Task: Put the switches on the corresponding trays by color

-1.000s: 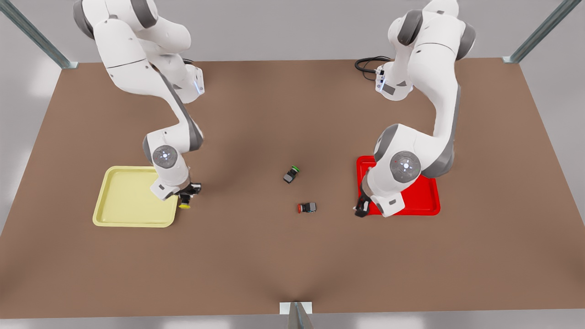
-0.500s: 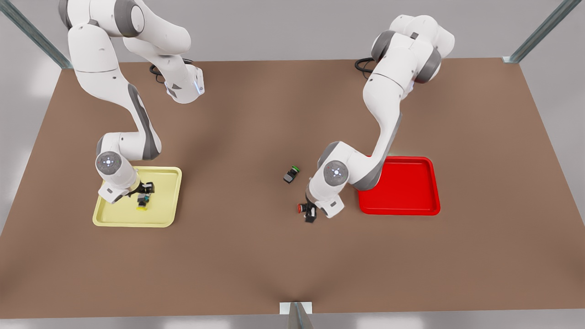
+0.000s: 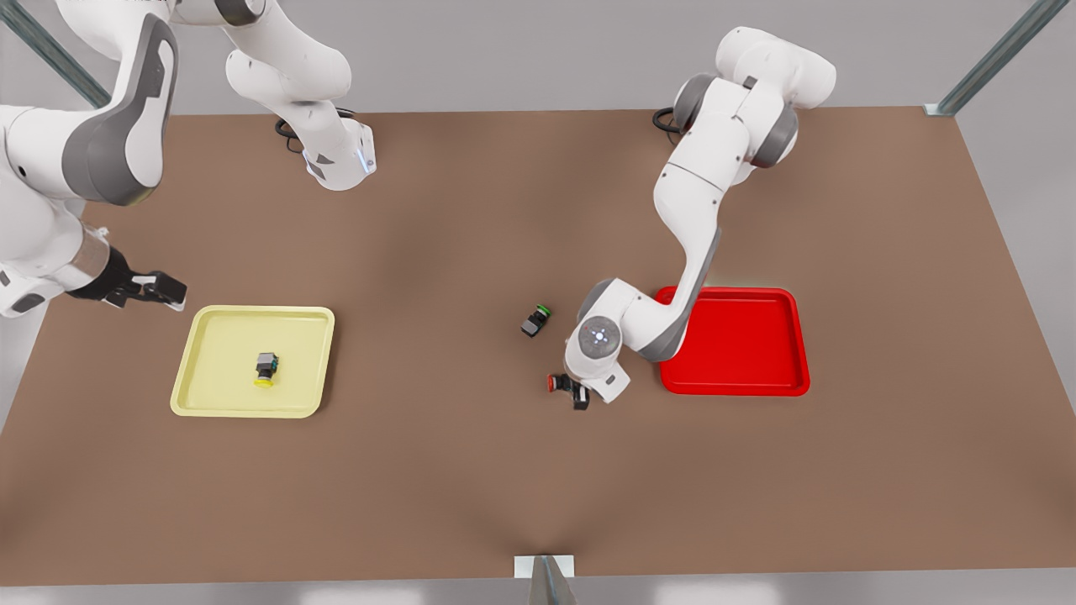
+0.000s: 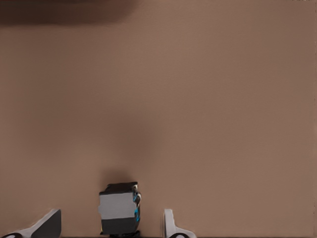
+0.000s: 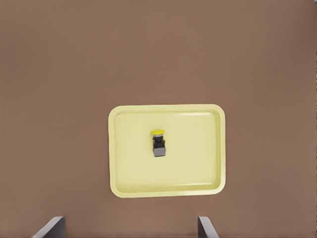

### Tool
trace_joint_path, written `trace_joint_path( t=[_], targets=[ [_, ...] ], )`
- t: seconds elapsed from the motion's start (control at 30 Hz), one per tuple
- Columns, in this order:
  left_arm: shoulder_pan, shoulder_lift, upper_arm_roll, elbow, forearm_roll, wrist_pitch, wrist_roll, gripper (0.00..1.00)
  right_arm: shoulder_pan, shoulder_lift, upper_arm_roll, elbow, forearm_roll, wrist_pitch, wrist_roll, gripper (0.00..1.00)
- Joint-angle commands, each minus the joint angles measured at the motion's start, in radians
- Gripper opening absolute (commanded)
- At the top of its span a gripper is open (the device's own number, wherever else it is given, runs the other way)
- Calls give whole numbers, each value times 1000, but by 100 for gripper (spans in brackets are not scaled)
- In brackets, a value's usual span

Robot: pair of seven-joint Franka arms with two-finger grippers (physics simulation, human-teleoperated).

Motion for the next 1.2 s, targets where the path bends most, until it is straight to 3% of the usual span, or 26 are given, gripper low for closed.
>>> trace_joint_path(
  t=[0.0,0.53,0.57,0.6,0.63,0.73,0.77,0.93,1.17],
  targets=[
    [0,5,0,1,12,2,1,100,3,4,0,0,0,3,5,100],
    [0,56,-2,14,1,91,-57,100,17,33,1,-2,6,86,12,100],
    [0,56,-2,14,1,91,-56,92,15,33,1,-5,4,86,10,100],
    [0,56,-2,14,1,91,-56,77,14,33,1,-3,6,86,12,100],
    [0,56,-2,15,1,111,-56,75,11,33,0,-3,6,86,10,100],
    [0,56,-5,15,1,131,-59,75,12,34,0,-2,6,87,10,100],
    [0,56,-5,15,1,130,-59,70,12,34,0,-3,6,95,10,100],
    [0,58,-5,15,1,131,-56,60,12,31,0,-5,8,100,10,100],
    [0,65,-6,15,1,134,-56,59,12,31,0,-6,14,100,10,100]
  ],
)
